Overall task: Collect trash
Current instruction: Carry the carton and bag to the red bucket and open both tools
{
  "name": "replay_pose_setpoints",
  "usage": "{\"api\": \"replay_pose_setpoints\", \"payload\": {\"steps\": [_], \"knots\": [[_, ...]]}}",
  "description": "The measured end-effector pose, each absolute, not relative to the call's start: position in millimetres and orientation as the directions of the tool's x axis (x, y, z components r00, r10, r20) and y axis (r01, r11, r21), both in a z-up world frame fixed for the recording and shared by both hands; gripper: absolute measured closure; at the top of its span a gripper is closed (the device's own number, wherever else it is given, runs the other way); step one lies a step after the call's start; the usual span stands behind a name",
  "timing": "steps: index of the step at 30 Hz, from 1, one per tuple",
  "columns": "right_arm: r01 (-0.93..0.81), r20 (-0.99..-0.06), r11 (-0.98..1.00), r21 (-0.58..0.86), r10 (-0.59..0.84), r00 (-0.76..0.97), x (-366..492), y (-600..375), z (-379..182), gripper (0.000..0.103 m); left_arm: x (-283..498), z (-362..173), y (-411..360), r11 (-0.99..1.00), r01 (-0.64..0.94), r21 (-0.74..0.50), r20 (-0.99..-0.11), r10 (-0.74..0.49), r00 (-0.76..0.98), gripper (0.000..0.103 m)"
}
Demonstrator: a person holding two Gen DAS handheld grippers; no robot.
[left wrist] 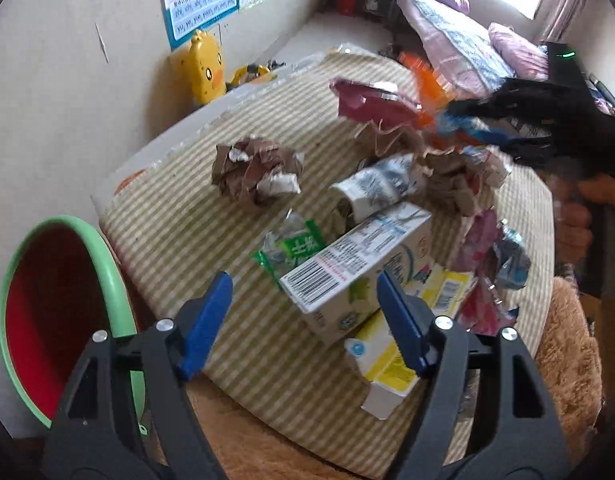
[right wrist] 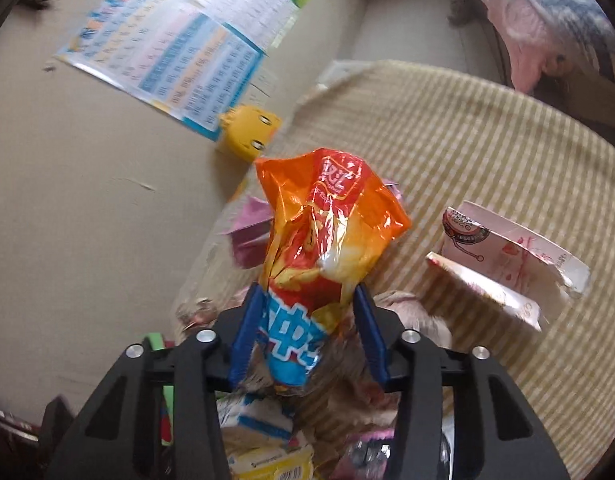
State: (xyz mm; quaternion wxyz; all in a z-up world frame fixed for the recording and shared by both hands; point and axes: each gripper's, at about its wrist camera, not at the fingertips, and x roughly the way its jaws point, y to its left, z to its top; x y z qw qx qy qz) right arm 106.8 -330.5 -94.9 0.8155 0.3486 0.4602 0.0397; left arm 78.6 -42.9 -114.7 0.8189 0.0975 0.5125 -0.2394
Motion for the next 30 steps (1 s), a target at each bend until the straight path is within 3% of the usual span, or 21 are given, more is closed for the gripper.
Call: {"api": "replay_pose_setpoints", "payload": {"steps": [4,13,14,15,16,19,30], "knots": [[0.193,-0.715,0.785,0.589,0.394,0.578,74.9,-316.6,-79.9,0.06,80.6,-136.8,-47.4,0.829,0.551,-0.1,-0.908,-0.302,0.29,0.022],[0.184,-0.702,0.742,0.645,0.48,0.525,50.4,-296.7,-99.3,0.061,93.0,-162.7,-52.8,0.822,0.463,-0.332,-0.876,-0.45,0.171,0.021],[0.186,-0.699,0.735,0.652,0.489,0.521,50.5,-295.4,-101.9,0.061,90.1,-160.9,-53.7,0.82,0.464,-0.336,-0.873,-0.456,0.173,0.023],[0.184,-0.699,0.734,0.654,0.492,0.52,50.5,-293.8,-102.4,0.062,88.6,-159.7,-55.0,0.816,0.465,-0.342,-0.87,-0.462,0.172,0.037],[0.185,-0.705,0.743,0.643,0.48,0.522,49.3,-293.0,-101.1,0.062,86.1,-158.5,-56.7,0.815,0.467,-0.343,-0.871,-0.463,0.167,0.043],[0.182,-0.699,0.74,0.647,0.481,0.529,46.9,-294.0,-100.3,0.062,82.4,-156.5,-55.5,0.807,0.467,-0.36,-0.865,-0.477,0.157,0.053],[0.13,-0.682,0.777,0.616,0.443,0.583,28.1,-285.1,-60.6,0.064,58.8,-105.4,-32.2,0.825,0.452,-0.34,-0.801,-0.506,0.321,0.063]]}}
